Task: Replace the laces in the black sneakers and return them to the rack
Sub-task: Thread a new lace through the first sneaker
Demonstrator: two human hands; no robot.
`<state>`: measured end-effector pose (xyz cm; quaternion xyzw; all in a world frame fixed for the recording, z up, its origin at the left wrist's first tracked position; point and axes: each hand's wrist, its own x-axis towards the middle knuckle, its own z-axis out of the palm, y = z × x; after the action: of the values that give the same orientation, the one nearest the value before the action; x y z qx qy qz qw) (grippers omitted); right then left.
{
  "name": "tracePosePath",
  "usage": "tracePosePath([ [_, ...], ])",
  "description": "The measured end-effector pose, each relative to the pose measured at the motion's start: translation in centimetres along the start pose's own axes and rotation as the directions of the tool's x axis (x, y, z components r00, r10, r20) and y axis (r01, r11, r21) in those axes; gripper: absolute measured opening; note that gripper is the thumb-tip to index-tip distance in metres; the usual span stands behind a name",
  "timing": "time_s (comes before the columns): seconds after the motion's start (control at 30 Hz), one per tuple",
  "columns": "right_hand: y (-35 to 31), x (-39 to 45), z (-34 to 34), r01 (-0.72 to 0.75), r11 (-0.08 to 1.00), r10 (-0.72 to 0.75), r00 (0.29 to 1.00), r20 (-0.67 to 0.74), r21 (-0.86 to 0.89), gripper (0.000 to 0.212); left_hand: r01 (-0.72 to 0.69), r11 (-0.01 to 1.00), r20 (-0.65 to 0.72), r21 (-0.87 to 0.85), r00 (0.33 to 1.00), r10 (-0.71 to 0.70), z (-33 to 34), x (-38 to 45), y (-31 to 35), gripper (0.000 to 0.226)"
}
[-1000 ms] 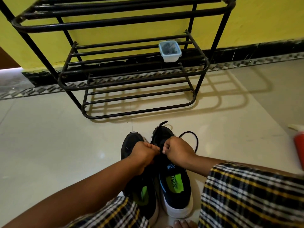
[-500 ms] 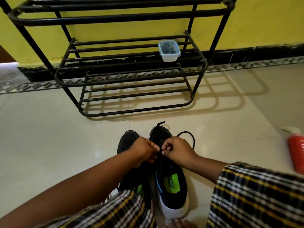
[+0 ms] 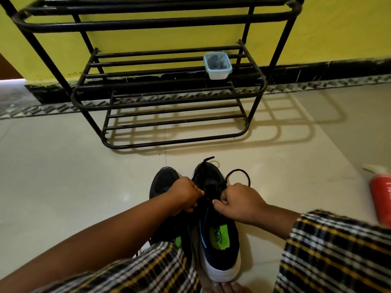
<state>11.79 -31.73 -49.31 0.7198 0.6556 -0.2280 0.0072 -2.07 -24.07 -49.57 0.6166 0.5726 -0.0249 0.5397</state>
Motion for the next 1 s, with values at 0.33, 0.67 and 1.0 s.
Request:
tracePosePath([
  [0.33, -0.6, 0.9, 0.6, -0.018, 1.000, 0.017, 0.997, 0.071, 0.008, 0.047, -0.164, 0.676, -0.242, -0.718, 0.970, -0.021, -4.2, 0.5, 2.6, 0.019],
  [0.67, -0.5, 1.1, 1.0, -0.071, 0.991, 0.061, 0.994, 0.089, 0.114, 0.048, -0.284, 0.743, -0.004, 0.607, 0.933, 0.360, -3.1, 0.0, 0.2, 0.034],
  [1.0, -0.1, 1.0, 1.2, -0.085, 0.981, 0.071, 0.994, 0.086, 0.175, 0.049, -0.409, 0.858, -0.148, 0.309, 0.871, 0.469, -3.7, 0.1, 0.4, 0.019],
])
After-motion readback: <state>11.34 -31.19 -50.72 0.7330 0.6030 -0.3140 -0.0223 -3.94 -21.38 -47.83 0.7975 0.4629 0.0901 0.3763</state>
